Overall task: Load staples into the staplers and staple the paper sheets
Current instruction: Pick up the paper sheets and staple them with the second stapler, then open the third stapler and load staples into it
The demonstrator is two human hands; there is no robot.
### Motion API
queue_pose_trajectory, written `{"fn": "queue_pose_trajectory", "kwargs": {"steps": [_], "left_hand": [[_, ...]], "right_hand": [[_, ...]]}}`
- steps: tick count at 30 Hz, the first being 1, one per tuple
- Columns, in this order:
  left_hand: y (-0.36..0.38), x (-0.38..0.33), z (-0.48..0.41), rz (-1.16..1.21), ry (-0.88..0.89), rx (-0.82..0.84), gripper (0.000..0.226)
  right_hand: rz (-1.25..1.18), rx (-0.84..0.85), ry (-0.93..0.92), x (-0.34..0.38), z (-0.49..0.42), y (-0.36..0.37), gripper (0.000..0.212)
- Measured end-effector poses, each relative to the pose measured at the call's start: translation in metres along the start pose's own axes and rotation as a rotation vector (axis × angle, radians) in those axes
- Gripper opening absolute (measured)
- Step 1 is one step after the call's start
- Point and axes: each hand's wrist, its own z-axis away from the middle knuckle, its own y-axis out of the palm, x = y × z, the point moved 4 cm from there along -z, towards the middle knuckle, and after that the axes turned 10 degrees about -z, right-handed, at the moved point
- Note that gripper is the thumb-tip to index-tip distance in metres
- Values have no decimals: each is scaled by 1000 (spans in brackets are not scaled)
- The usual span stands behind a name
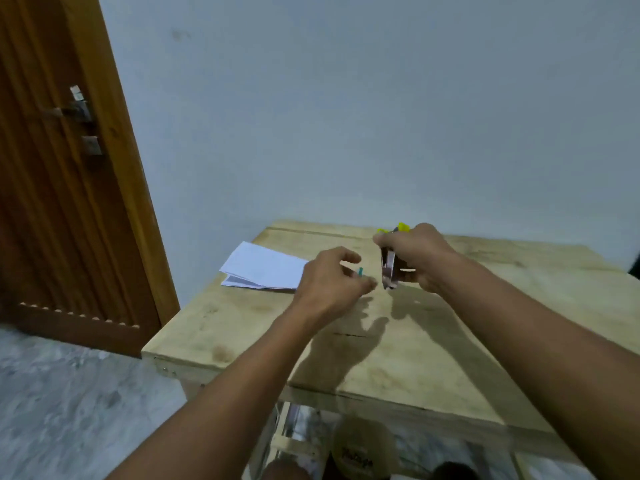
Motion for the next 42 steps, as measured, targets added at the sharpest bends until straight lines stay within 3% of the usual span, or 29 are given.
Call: {"fn": "queue_pose_trajectory", "kwargs": {"steps": [2, 5, 12, 19, 33, 38, 42], "left_hand": [[23, -15, 6, 69, 24, 55, 55], [44, -30, 12, 103, 49, 5, 48], [53, -27, 7, -86, 27, -67, 36], [66, -9, -8, -318, 62, -46, 31], [77, -14, -21, -465, 114, -15, 38], [75, -40, -11, -426, 226, -72, 41], [101, -67, -8, -277, 225, 92, 43]], "right_hand": [[-45, -46, 21, -3, 1, -19, 23], [-36, -91, 42, -11, 0, -40, 31], [-30, -64, 118, -33, -18, -49, 11], [19, -154, 140, -58, -43, -41, 19], [91, -247, 114, -68, -50, -46, 31], [434, -348, -22, -40, -43, -82, 8], [629, -471, -69, -20, -29, -133, 14]]}}
